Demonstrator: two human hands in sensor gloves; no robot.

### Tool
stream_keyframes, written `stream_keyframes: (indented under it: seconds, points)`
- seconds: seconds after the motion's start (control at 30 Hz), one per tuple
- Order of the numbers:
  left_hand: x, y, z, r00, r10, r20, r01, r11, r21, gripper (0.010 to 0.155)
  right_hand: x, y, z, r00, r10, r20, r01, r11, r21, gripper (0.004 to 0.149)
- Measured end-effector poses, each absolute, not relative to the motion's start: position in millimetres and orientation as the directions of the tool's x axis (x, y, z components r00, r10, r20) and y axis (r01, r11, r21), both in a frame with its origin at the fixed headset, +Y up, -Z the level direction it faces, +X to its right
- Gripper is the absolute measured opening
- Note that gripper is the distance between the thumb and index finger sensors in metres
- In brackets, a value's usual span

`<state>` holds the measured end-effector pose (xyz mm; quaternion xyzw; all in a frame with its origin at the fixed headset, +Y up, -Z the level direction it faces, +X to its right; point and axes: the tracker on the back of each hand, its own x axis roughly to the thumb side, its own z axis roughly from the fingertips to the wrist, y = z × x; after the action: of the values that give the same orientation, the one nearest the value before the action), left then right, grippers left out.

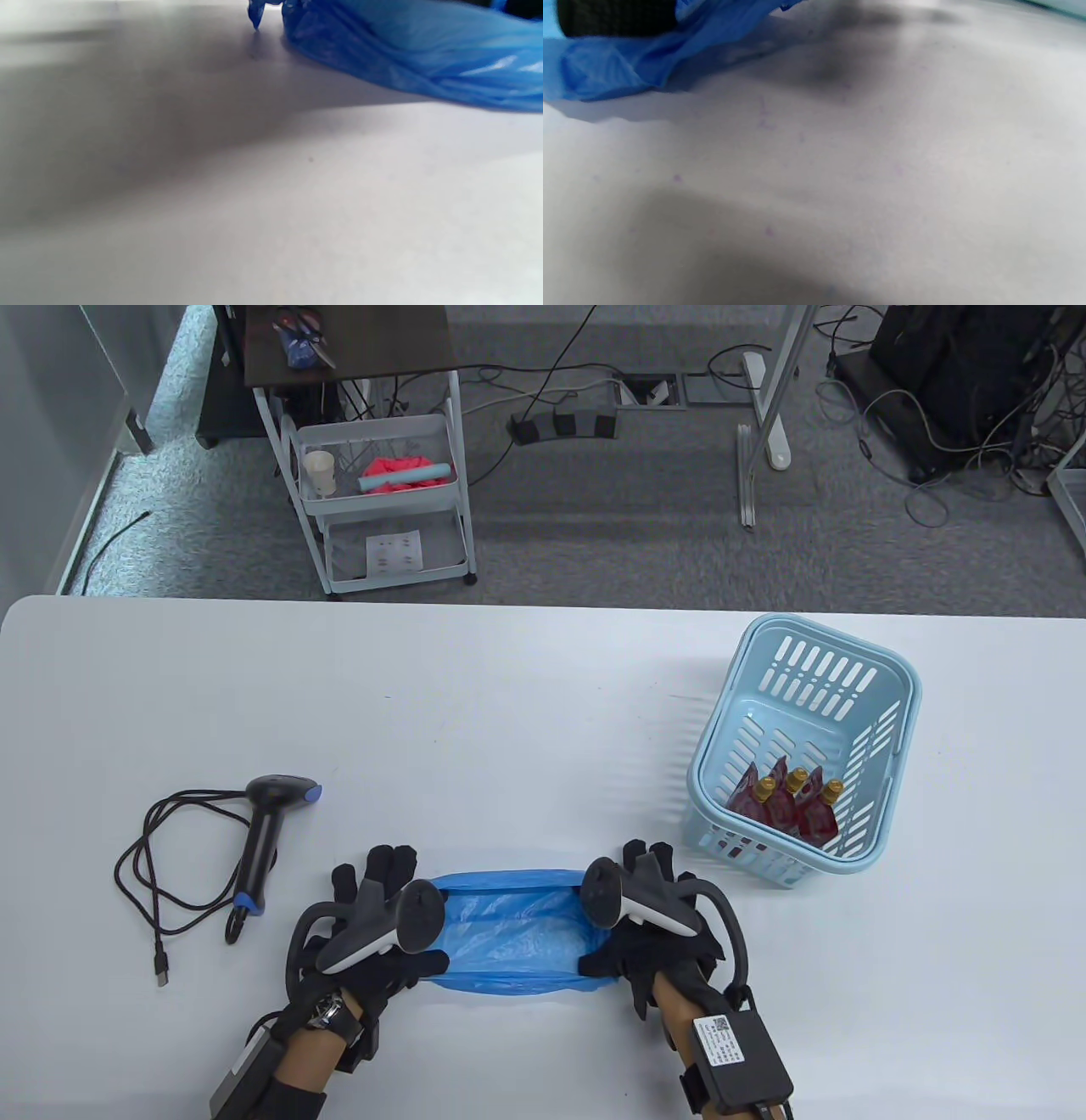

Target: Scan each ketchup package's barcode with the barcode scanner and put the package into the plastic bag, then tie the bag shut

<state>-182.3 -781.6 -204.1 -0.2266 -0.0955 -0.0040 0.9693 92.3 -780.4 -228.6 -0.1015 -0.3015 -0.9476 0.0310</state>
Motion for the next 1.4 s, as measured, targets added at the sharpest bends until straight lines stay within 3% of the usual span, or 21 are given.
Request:
stream_keyframes:
  seconds: [0.33,0.77,0.93,1.4]
  points:
    - [-179,-781,-203,0.979,0.023,0.205,0.069,0.900,-0.431,0.085,94,-780,-231,-0.962,-0.018,0.273,0.175,-0.809,0.561,0.091]
    - [-176,-782,-203,0.977,0.026,0.212,0.069,0.901,-0.428,0.085,94,-776,-224,-0.941,0.006,0.339,0.161,-0.872,0.461,0.088]
    - [-176,-783,-202,0.976,0.030,0.215,0.066,0.902,-0.426,0.084,98,-764,-215,-0.943,0.085,0.321,0.055,-0.913,0.404,0.080]
    - [-175,-783,-202,0.975,0.028,0.218,0.069,0.903,-0.424,0.084,100,-715,-189,-0.926,0.091,0.367,-0.006,-0.974,0.228,0.078]
